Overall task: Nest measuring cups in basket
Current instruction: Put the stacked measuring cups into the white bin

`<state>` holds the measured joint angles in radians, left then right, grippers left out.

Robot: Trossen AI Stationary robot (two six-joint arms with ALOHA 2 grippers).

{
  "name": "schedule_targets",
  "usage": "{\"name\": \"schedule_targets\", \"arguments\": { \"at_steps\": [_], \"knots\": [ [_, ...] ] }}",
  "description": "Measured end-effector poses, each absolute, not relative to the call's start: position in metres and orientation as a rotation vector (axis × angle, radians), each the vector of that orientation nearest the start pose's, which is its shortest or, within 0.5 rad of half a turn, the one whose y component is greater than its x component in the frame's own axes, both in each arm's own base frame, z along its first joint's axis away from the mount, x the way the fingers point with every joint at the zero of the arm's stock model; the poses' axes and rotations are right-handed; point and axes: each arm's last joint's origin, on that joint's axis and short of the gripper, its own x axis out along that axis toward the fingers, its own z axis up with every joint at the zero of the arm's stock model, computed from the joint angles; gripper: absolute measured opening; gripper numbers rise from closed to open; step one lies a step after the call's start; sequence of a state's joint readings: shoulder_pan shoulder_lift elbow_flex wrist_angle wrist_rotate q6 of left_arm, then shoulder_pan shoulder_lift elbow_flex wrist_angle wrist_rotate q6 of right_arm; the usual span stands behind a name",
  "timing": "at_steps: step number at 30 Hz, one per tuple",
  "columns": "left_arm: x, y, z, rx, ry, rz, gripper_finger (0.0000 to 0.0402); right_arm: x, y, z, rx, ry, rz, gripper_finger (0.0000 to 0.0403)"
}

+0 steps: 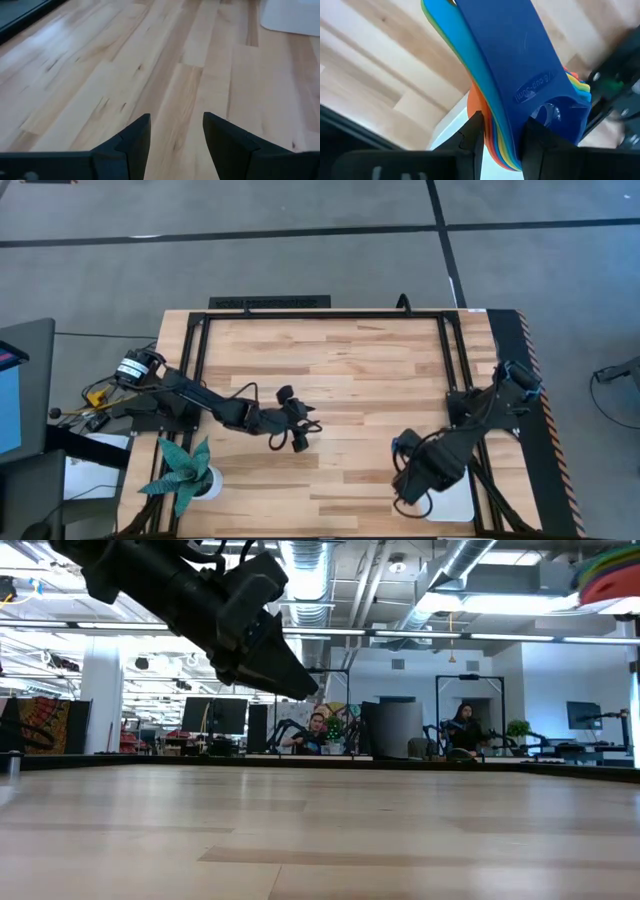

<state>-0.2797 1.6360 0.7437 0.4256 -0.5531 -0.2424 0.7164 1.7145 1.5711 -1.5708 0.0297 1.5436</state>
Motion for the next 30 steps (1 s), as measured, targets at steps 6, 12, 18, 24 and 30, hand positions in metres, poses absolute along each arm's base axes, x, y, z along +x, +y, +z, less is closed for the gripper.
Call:
{"name": "schedule_targets", "arguments": {
  "at_steps": [6, 12, 18, 24, 30],
  "knots": [
    [0.314, -0.071, 0.174, -0.026, 0.391, 0.269, 0.0172, 0.216, 0.215, 0.293, 0.606, 1.519, -0.806, 0.0108],
    [0.317, -0.066, 0.176, -0.018, 0.374, 0.232, 0.0172, 0.198, 0.232, 0.293, 0.693, 1.486, -0.895, 0.0107],
    [0.318, -0.062, 0.177, -0.018, 0.368, 0.223, 0.0172, 0.183, 0.252, 0.285, 0.771, 1.446, -1.012, 0.0107],
    [0.319, -0.058, 0.177, -0.008, 0.371, 0.23, 0.0172, 0.182, 0.265, 0.27, 0.82, 1.392, -1.126, 0.0108],
    [0.319, -0.058, 0.177, -0.008, 0.372, 0.23, 0.0172, 0.187, 0.27, 0.257, 0.831, 1.391, -1.209, 0.0109]
  ]
}}
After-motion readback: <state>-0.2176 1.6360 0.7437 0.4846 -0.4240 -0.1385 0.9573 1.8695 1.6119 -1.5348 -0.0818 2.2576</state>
